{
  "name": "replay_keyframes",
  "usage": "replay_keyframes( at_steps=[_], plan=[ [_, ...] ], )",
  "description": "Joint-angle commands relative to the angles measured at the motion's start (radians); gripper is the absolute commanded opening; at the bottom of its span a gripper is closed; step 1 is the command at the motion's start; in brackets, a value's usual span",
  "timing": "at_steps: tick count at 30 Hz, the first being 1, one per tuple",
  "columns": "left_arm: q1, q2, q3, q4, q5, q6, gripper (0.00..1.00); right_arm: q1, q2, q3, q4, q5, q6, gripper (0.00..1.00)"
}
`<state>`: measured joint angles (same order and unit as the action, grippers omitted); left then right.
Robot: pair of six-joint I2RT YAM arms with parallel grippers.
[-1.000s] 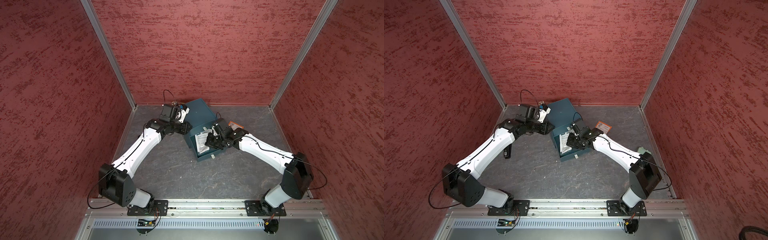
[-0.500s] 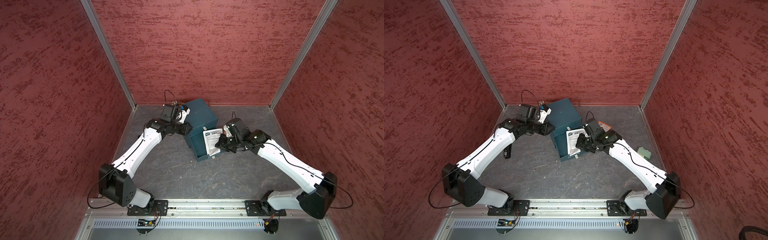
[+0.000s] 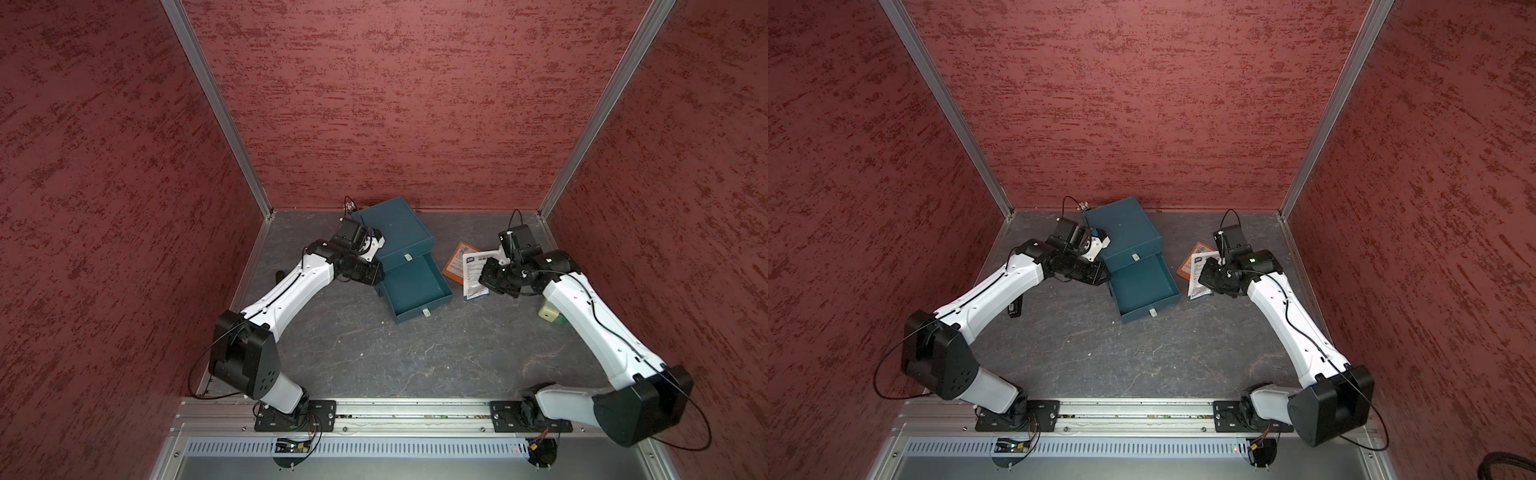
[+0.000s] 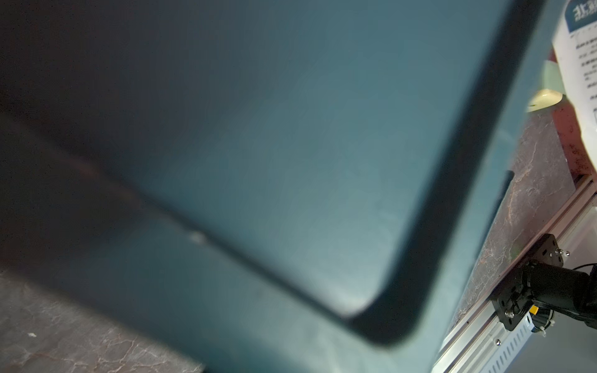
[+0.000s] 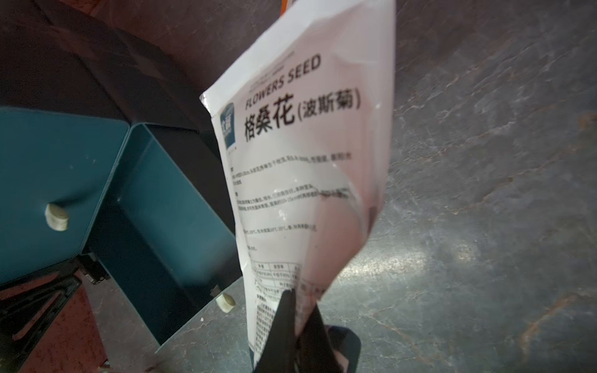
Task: Take the seed bags out of the drawer
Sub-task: Place the seed packet at the center of the board.
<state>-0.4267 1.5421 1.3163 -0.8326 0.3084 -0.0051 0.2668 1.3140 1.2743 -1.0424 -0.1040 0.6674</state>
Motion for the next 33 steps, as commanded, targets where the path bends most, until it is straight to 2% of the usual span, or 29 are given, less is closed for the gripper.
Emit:
replay_keyframes(
  at_steps=[1,9,11,14,18,26,33],
  plan=[
    [-0.005,-0.017,0.005,-0.013,-0.001,0.019,0.38,-0.054,0.022,-0.016,0.045,0.045,-0.060,0.01],
    [-0.005,-0.110,-0.034,0.062,0.078,0.030,0.40,-0.159,0.064,-0.103,0.147,0.021,-0.089,0.01],
    [-0.004,-0.144,-0.057,0.087,0.086,0.028,0.45,-0.173,0.074,-0.114,0.163,0.023,-0.095,0.01],
    [-0.006,-0.189,-0.090,0.107,0.087,0.024,0.59,-0.199,0.093,-0.138,0.200,0.029,-0.098,0.02],
    [-0.006,-0.244,-0.121,0.125,0.075,0.020,0.72,-0.231,0.136,-0.159,0.244,0.029,-0.101,0.04],
    [0.025,-0.291,-0.086,0.148,0.071,0.007,0.86,-0.296,0.234,-0.192,0.308,0.033,-0.122,0.06],
    [0.075,-0.264,-0.027,0.175,0.065,-0.042,0.96,-0.304,0.296,-0.219,0.333,0.031,-0.137,0.13]
  ],
)
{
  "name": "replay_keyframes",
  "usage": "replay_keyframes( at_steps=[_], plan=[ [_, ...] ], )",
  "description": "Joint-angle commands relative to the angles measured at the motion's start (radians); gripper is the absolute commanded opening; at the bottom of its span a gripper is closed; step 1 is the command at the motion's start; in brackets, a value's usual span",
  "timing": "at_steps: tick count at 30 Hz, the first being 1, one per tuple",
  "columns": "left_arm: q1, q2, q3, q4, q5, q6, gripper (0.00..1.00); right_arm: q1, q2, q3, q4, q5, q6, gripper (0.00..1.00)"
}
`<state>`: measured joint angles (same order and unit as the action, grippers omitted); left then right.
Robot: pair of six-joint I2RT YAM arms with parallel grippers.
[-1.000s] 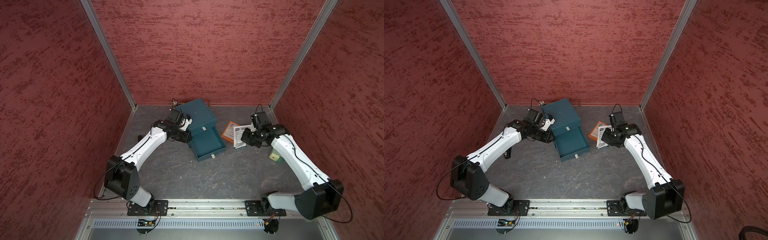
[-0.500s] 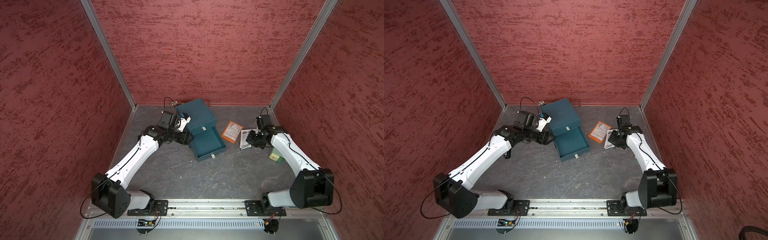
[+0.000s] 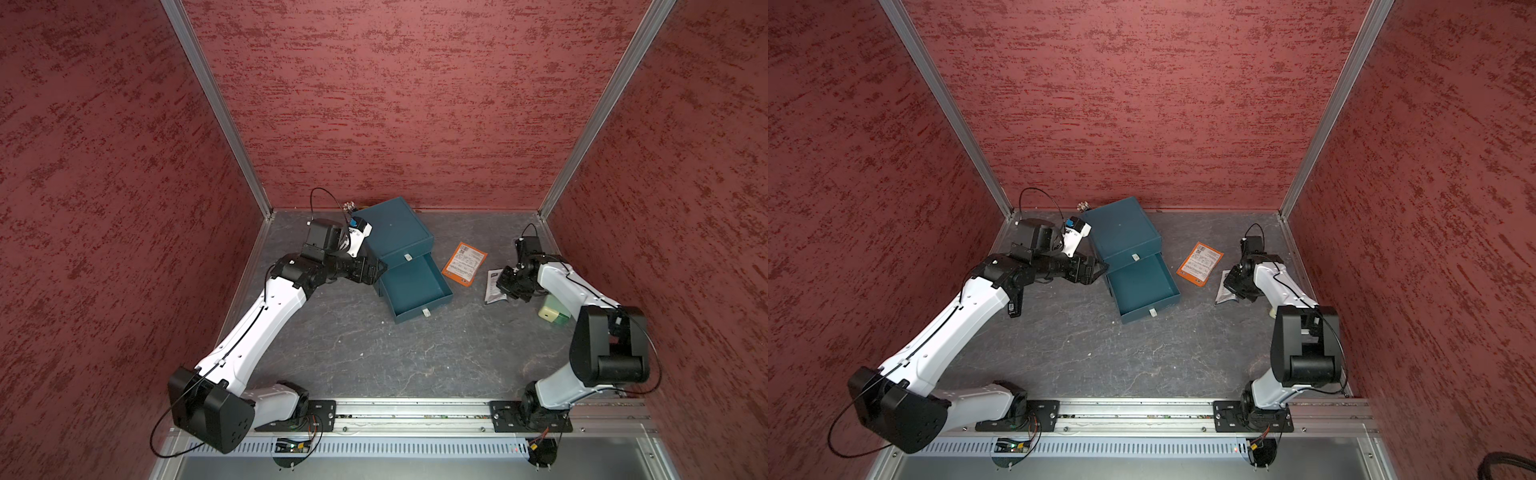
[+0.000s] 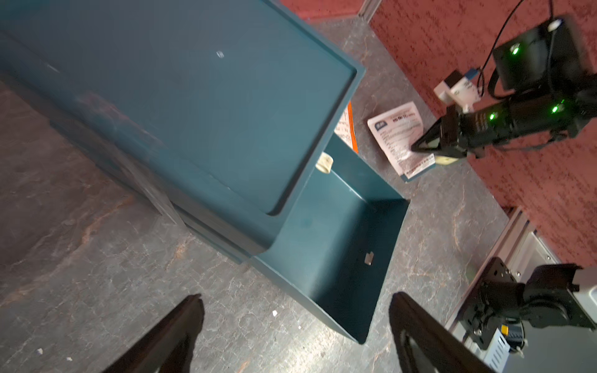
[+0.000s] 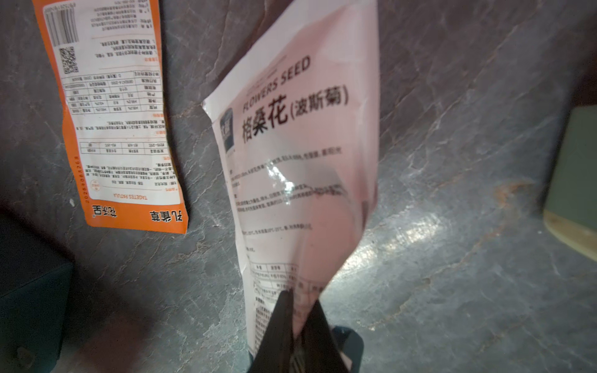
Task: Take the seed bags out of the drawer
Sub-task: Place the seed packet at the center of the board.
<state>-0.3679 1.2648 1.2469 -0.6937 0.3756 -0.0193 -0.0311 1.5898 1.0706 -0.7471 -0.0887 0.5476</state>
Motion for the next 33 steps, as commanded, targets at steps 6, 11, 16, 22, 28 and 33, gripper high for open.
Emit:
replay_keyframes(
  at_steps=[6,11,16,22,28,33],
  plan=[
    [0.035,0.103,0.086,0.024,-0.039,-0.063,0.99,-0.007,0.031,-0.044,0.053,0.007,-0.018,0.30],
    [0.037,0.161,0.106,0.012,-0.068,-0.094,0.99,-0.006,-0.020,-0.053,0.034,0.014,-0.030,0.55],
    [0.046,0.195,0.112,0.011,-0.085,-0.116,0.97,0.011,-0.105,-0.059,0.015,-0.019,-0.053,0.72],
    [0.050,0.219,0.128,-0.007,-0.094,-0.120,0.90,0.123,-0.243,-0.075,-0.020,-0.055,-0.092,0.87],
    [0.058,0.216,0.128,-0.039,-0.103,-0.106,0.87,0.265,-0.379,-0.131,-0.065,-0.068,-0.064,0.89],
    [0.064,0.217,0.126,-0.051,-0.106,-0.097,0.86,0.388,-0.476,-0.197,-0.070,-0.058,-0.013,0.88]
  ],
)
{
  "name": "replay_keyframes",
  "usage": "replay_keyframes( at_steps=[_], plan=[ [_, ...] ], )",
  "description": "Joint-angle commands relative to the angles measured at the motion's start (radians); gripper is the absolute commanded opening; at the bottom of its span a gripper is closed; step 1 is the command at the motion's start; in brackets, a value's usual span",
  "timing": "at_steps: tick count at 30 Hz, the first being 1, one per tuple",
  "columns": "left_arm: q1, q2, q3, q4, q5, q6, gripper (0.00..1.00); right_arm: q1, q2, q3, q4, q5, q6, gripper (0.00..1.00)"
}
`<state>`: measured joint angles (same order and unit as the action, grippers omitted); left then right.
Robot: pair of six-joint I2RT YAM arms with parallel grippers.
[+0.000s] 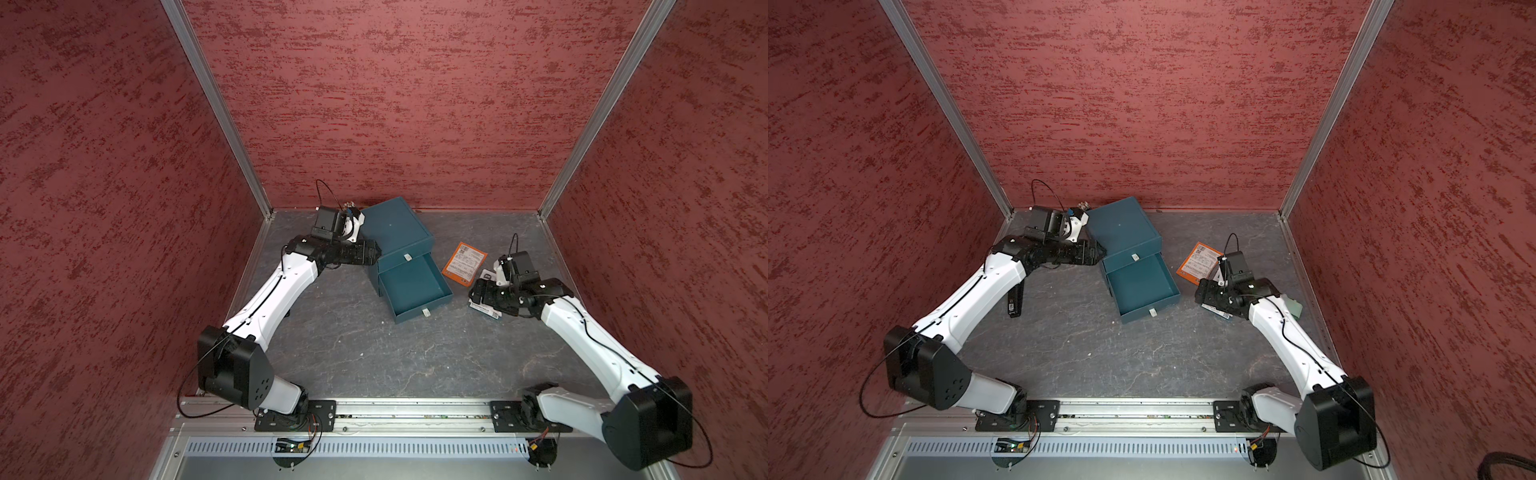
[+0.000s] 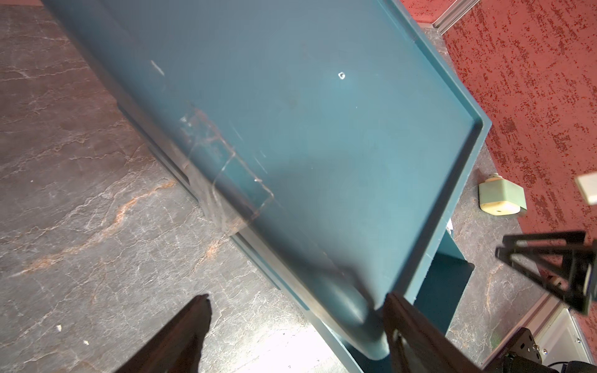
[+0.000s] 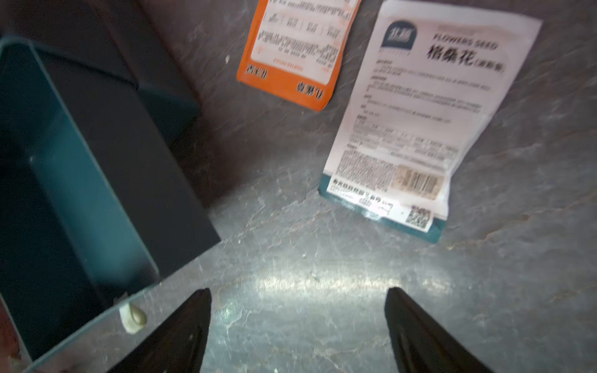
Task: Take the seed bags out of the drawer
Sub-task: Place the seed packet at the center of the board, then close the drawer in the storage box.
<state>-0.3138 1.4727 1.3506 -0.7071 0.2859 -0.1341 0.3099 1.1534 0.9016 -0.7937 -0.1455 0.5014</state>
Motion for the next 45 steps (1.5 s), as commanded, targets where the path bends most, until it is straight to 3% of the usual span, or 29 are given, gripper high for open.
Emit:
replay_keyframes(
  at_steps=[1,17,31,45],
  plan=[
    [0.011,0.011,0.024,-0.040,-0.019,0.018,0.86,0.069,-0.053,-0.040,-0.017,0.002,0.045,0.87],
    [0.014,0.018,0.054,-0.080,-0.018,0.041,0.86,0.290,0.051,-0.128,0.398,0.149,0.163,0.86],
    [0.014,0.026,0.053,-0.092,-0.004,0.057,0.86,0.316,0.152,-0.023,0.506,0.178,0.123,0.85],
    [0.017,0.043,0.084,-0.112,0.010,0.080,0.86,0.459,0.026,-0.271,0.655,0.173,0.029,0.82]
  ],
)
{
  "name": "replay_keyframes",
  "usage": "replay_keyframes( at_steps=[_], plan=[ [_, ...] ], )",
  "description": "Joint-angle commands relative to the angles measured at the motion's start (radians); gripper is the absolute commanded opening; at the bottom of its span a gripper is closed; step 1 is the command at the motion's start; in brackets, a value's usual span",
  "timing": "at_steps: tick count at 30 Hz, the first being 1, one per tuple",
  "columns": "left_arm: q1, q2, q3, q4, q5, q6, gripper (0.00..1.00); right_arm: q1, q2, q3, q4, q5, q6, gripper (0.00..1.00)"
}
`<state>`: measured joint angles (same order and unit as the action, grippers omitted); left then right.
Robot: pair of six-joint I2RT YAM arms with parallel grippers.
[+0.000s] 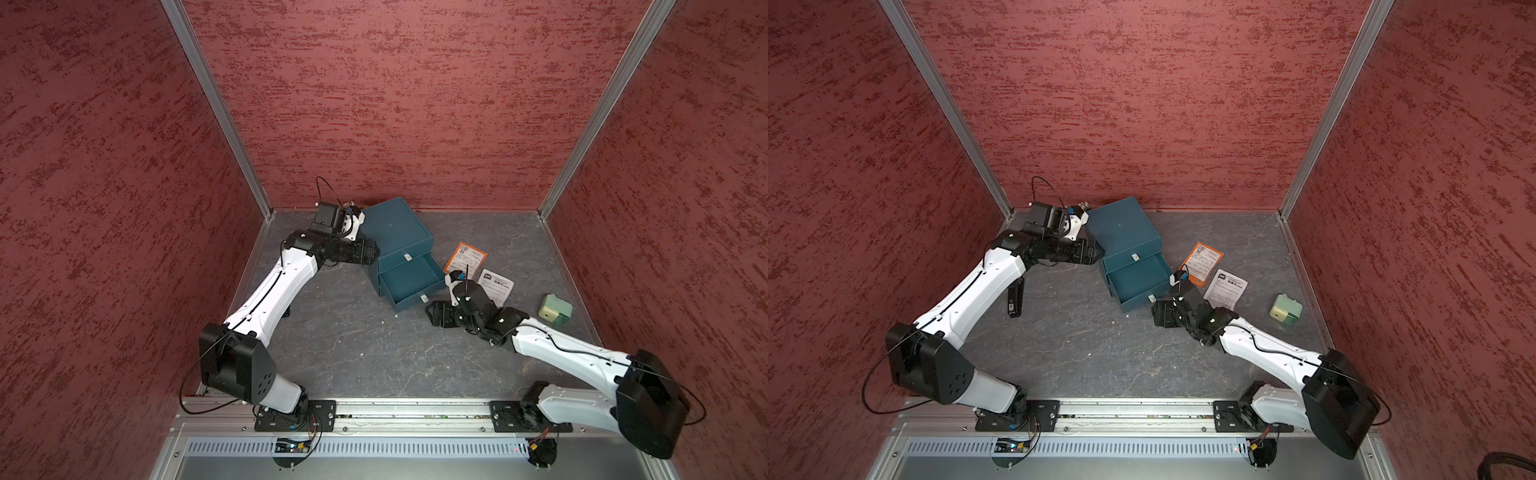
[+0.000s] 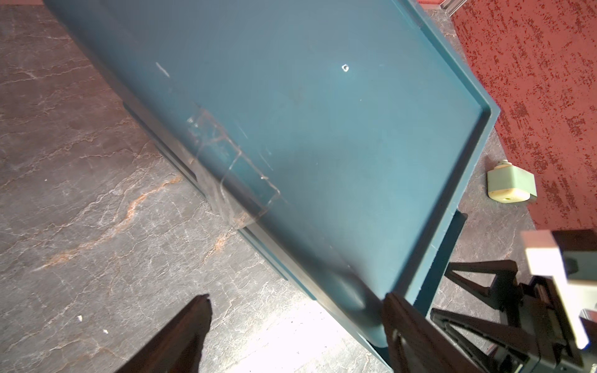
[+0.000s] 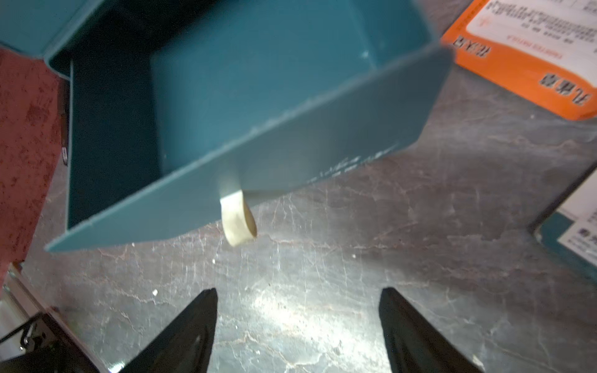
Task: Take the seed bags out of the drawer
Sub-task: Close the drawer in the storage box.
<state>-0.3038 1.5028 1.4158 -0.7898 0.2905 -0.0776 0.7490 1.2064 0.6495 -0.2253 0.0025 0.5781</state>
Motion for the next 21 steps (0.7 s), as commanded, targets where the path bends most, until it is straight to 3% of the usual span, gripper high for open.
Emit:
replay_keyframes(
  at_steps=[1,11,21],
  plan=[
    [0.008,0.011,0.018,-0.029,0.007,0.023,0.86,0.023,-0.026,-0.023,0.107,0.026,-0.064,0.82],
    [0.012,-0.003,0.004,-0.034,0.017,0.025,0.86,0.028,0.104,0.044,0.296,0.075,-0.262,0.84],
    [0.012,-0.002,0.000,-0.035,0.026,0.025,0.86,0.027,0.245,0.160,0.432,0.120,-0.308,0.84]
  ],
)
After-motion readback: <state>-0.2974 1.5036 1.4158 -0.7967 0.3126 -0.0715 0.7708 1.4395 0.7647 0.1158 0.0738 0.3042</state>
